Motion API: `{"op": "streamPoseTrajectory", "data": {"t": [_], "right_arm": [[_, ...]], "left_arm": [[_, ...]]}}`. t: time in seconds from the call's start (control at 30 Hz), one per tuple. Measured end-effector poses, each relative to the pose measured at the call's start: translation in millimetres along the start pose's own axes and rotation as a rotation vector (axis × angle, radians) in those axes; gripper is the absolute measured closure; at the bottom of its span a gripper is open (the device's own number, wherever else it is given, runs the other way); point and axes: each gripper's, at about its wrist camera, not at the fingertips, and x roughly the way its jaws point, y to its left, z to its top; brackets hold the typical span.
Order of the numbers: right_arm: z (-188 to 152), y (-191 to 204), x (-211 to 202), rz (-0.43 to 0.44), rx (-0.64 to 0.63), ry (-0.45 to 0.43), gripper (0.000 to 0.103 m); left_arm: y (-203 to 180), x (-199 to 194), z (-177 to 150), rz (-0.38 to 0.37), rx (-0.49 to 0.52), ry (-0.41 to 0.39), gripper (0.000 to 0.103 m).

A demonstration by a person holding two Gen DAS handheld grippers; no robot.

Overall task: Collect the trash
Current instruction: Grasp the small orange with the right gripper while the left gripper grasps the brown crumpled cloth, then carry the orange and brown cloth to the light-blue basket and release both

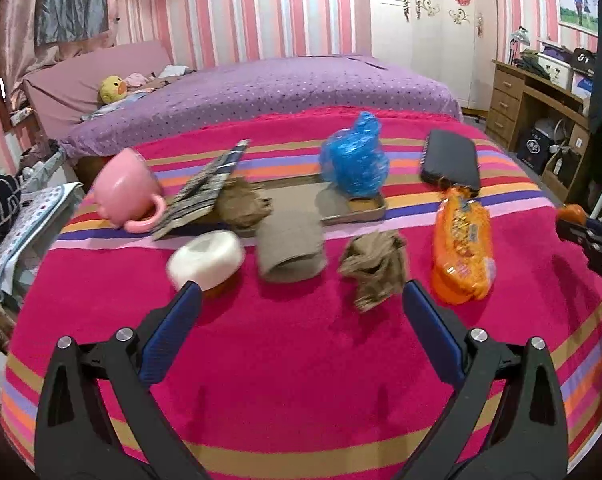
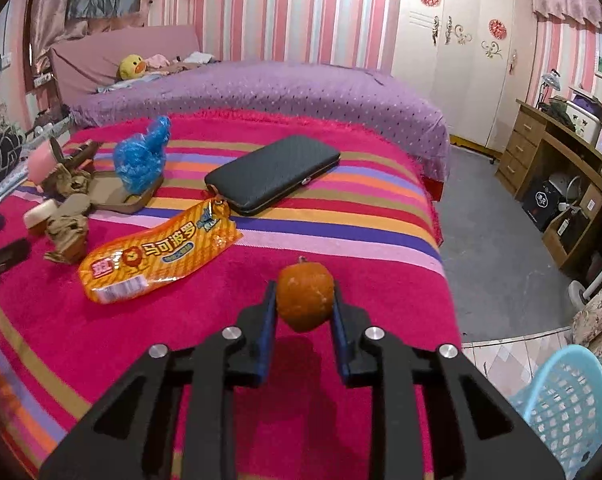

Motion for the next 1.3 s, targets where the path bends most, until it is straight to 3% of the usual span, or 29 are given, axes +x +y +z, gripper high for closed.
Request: {"op": "streamPoseTrajectory", "data": {"t": [0.27,0.3,0.33,0.53,0.9,1.1,1.3], "right_arm": [[-8.8,-17.0,-13.6,-0.029,-0.007,-0.009,0.078],[-9.7,-19.6,-14.6,-0.027,0.001,-0.011,0.078],[-9.8,-22.2,-15.7,-0.023,0.007,-0.013,0.078],[-10.5,-24.8,-23.7,-0.017,0.003,-0.036,0.078],[-18.7,-19.9,-61.7,0.003,-0.020,-0.087,0.078],[-39.8,-33.3,-95.8,-0.018,-0.026,-0.106,0.078],[-61.5,-90.0,-117.1,-0.109,-0.004,-0.112,0.078]], "left_arm": [[-32.4,30.2,9.0,-0.060,0.012,0.043,0.042],[-36.5,35.8,8.5,-0.063,0.022,0.067,0.056],[-37.1,38.3,9.4,-0.065,0.021,0.081,0.060],[-23.1,12.3,12.8,-0.077,-0.030,0.025,0.061],[-15.2,-62.2,4.3,0.028,-0.054,-0.083,0.060],[-38.8,-87.4,-1.2,0.030,-0.022,-0.142,0.061],[-91.2,-92.2,-9.3,-0.032,0.023,-0.135,0.060]]}}
